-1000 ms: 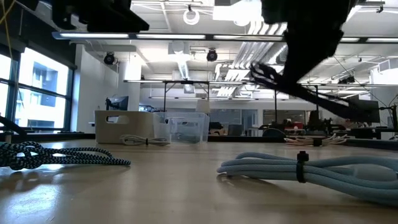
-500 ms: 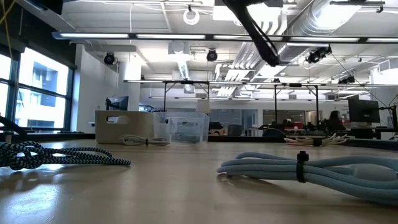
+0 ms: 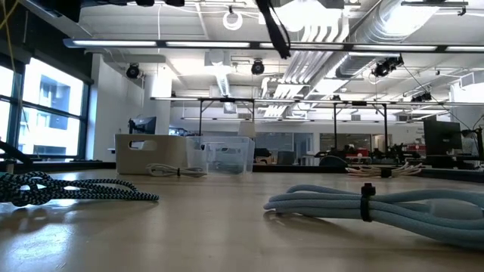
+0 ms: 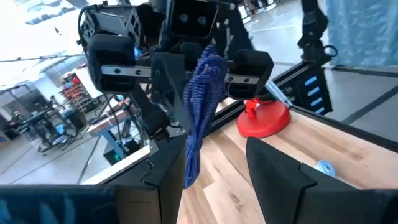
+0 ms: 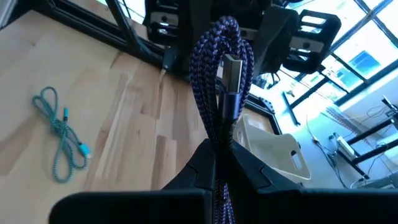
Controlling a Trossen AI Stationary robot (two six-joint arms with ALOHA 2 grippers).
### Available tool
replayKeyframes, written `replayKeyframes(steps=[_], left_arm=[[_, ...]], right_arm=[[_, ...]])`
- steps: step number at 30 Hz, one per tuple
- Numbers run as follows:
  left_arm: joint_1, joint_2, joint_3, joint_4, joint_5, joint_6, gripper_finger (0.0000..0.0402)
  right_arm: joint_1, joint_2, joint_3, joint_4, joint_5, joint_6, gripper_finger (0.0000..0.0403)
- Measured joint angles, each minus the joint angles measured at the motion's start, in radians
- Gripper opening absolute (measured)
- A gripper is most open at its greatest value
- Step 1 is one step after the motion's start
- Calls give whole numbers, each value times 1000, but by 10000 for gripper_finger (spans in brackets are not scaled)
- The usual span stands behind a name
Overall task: Pick & Place USB Port
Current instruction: Put the striped blue charger cable into the transparent bin
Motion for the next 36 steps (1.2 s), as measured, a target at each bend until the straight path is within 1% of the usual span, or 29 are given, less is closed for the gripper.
replayKeyframes(steps=[7, 10, 13, 17, 21, 29, 34, 36], left_arm=[[0, 0, 0, 0, -39, 5, 165], [2, 0, 0, 0, -51, 30, 165], [28, 0, 0, 0, -37, 38, 165], [76, 0, 0, 0, -21, 21, 165], [111, 0, 0, 15, 49, -4, 165], [110, -1, 0, 65, 119, -26, 165], [111, -1, 0, 65, 122, -50, 165], [111, -1, 0, 65, 141, -50, 165]], right_arm=[[-62, 0, 0, 99, -125, -62, 9], [-74, 0, 0, 115, -147, -81, 8], [-85, 0, 0, 127, -183, -82, 8], [-100, 7, 0, 145, -207, -85, 8], [-118, 22, 0, 142, -207, -85, 8], [-145, 54, 0, 134, -216, -85, 8], [-153, 54, 0, 137, -215, -91, 8], [-159, 54, 0, 137, -216, -91, 8]])
